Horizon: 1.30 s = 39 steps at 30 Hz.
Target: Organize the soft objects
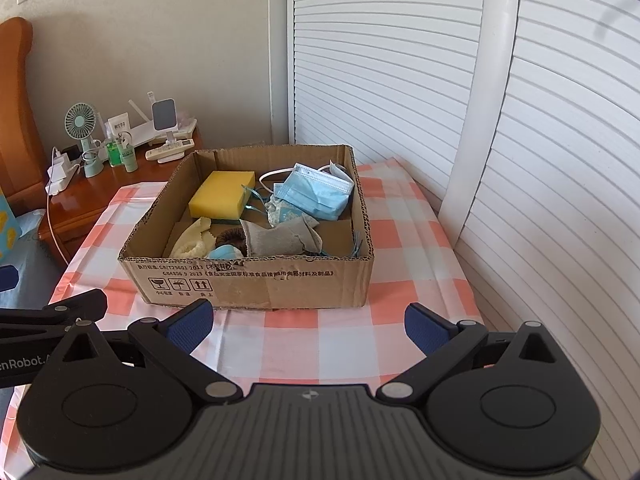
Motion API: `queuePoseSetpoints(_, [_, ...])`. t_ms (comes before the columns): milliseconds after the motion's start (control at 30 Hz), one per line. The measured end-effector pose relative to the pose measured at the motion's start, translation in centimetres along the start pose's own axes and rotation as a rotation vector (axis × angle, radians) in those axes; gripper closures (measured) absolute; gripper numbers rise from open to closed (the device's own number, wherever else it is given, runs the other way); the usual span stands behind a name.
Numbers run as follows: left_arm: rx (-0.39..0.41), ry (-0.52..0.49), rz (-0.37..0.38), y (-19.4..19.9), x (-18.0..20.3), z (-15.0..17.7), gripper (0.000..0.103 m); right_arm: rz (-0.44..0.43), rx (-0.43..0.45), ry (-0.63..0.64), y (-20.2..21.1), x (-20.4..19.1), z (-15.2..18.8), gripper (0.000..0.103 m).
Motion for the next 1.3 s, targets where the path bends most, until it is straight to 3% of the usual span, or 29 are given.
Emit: queuePoseSetpoints(1300, [-0.008,-0.005,-0.008,0.06,0.11,0.18,0.001,0.0,0.001,0.003,0.17,0.16,0.06,0.0])
Point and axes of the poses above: each gripper's, at about its wrist camera, not at the fingertips, and y roughly against the way its jaws point, x to its right, z to its underside, the point moved 8 cm from there along -y, roughly the way its jaws point, and after that the axes turned 11 degrees about -z, right-handed, at the moved point
